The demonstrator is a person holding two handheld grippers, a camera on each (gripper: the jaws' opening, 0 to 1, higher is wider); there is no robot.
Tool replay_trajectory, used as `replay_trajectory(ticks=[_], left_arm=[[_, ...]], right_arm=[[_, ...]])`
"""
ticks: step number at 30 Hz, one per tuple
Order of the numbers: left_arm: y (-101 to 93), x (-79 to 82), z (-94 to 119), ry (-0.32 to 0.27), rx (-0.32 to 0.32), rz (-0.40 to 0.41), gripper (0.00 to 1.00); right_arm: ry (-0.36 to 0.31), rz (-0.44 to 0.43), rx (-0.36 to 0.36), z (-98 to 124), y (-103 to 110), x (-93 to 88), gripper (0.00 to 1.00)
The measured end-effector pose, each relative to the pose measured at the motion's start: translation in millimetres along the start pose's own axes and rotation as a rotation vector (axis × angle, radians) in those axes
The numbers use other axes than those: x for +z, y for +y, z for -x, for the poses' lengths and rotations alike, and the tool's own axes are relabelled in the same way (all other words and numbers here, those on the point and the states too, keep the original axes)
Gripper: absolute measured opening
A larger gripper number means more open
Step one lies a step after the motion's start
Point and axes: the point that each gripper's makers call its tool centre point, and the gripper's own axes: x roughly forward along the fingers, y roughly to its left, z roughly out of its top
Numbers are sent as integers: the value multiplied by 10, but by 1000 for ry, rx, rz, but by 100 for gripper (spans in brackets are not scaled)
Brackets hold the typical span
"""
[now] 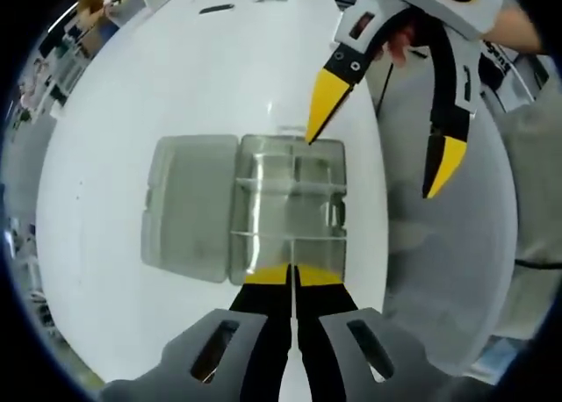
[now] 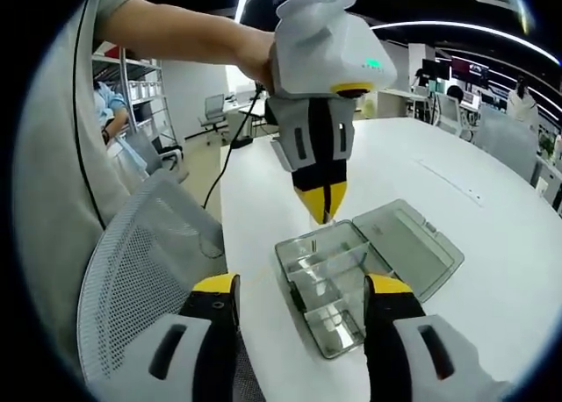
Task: Insert the divider into the dual guide fixture by aligning both edges with the guide slots and pushing it downward to the bottom, including one-sided entry, uneven engagement, binding, and posture correction.
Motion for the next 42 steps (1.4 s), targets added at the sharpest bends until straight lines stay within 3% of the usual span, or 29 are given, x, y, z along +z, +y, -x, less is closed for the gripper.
replay_trajectory(ticks=[42], left_arm=[[13, -29, -123, 23, -4, -4, 0]], right_arm=[[0, -17, 6, 15, -1, -30, 55]])
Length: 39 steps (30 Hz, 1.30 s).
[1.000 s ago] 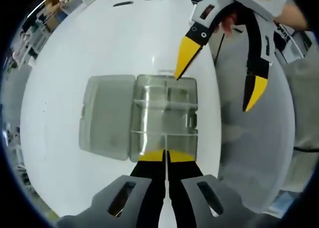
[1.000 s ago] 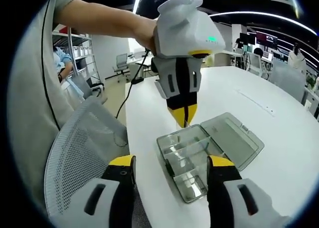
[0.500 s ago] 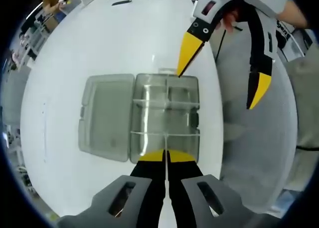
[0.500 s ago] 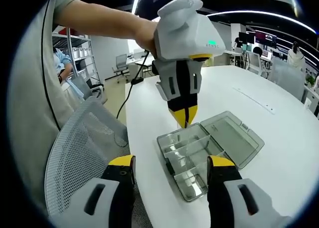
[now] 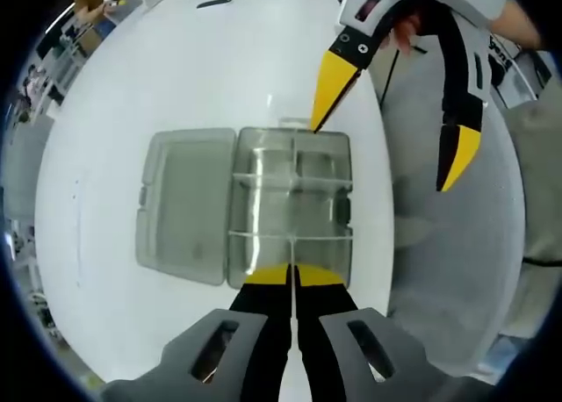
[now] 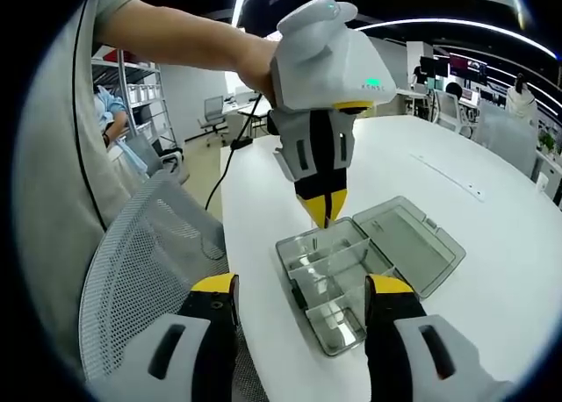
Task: Insert the divider into the dual guide fixture by aligning both edges with the guide slots and pushing it downward to the bottom, including one-sided entry, uneven engagement, binding, and posture correction.
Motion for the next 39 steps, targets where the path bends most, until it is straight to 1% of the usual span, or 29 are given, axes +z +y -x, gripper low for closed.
replay_trajectory(ticks=[6, 22, 39], left_arm=[[4, 14, -14, 9, -9, 5, 0], [-1, -12, -57, 28, -33, 20, 0], [-4, -46, -138, 32, -33, -6, 0]], right_arm=[[-1, 1, 0, 9, -1, 2, 55], [-1, -4, -1, 20, 0, 1, 54], [2, -12, 0, 4, 5, -30, 54]])
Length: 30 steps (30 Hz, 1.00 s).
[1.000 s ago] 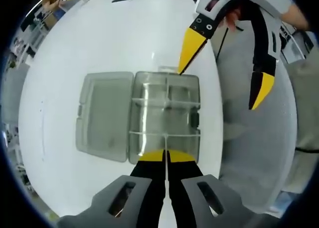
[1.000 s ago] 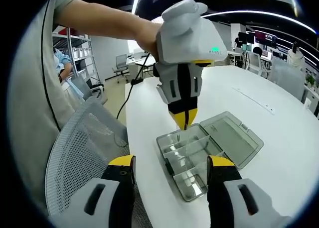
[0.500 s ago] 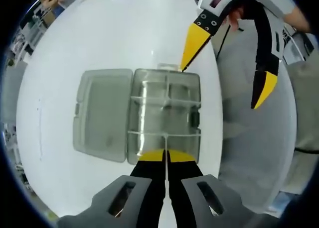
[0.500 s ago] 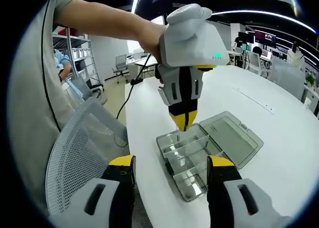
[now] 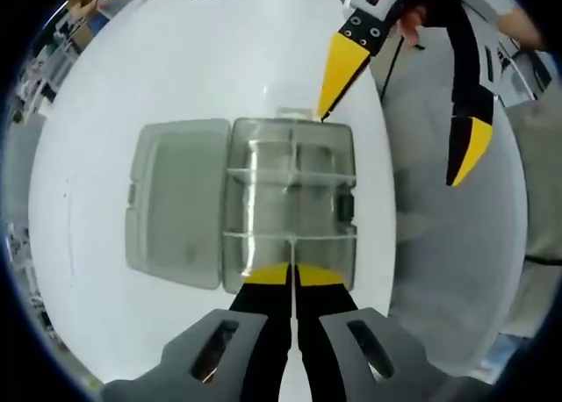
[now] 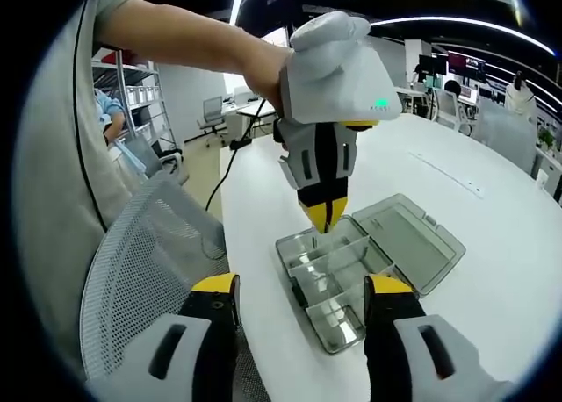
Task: Insert the divider into the dual guide fixture by aligning both edges with the guide slots and pushing it downward to the bottom, including one-sided entry, uneven engagement, binding, and posture correction.
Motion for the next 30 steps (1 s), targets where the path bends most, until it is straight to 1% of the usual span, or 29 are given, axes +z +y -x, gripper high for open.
replay_trajectory(ticks=[14, 30], left_arm=[[17, -26, -92, 2, -2, -30, 0], [24, -43, -155, 8, -14, -43, 0]], right_arm=[[-1, -6, -2, -2, -17, -7, 54], [-5, -17, -3, -5, -27, -18, 54]])
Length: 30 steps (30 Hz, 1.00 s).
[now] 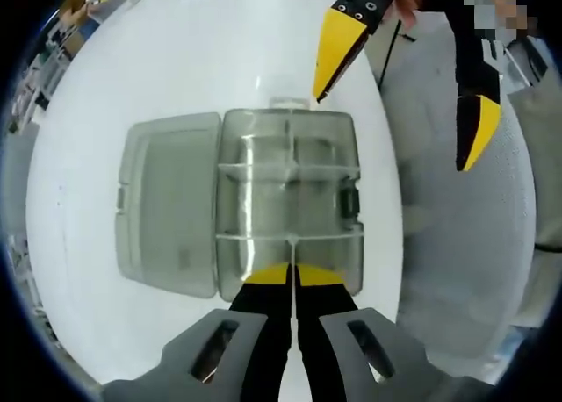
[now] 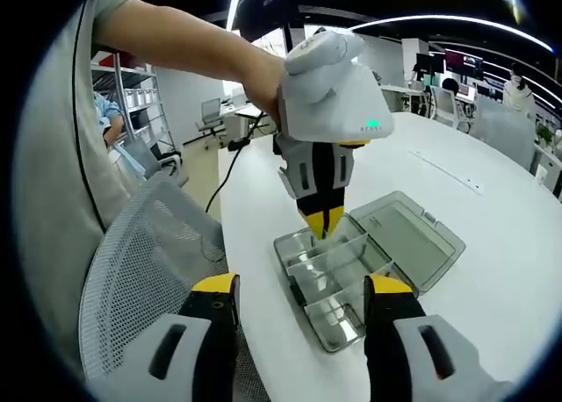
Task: Insert the divider into the dual guide fixture by aligning both edges with the guide slots and pushing it downward to the bottom, including one-sided entry, uneven engagement, binding, and posture correction.
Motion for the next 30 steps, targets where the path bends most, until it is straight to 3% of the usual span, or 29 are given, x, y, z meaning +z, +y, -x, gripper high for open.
replay_trajectory(ticks=[30], left_arm=[[-25, -31, -126, -2, 8, 18, 0]], right_arm=[[2, -3, -4, 7, 3, -29, 54]])
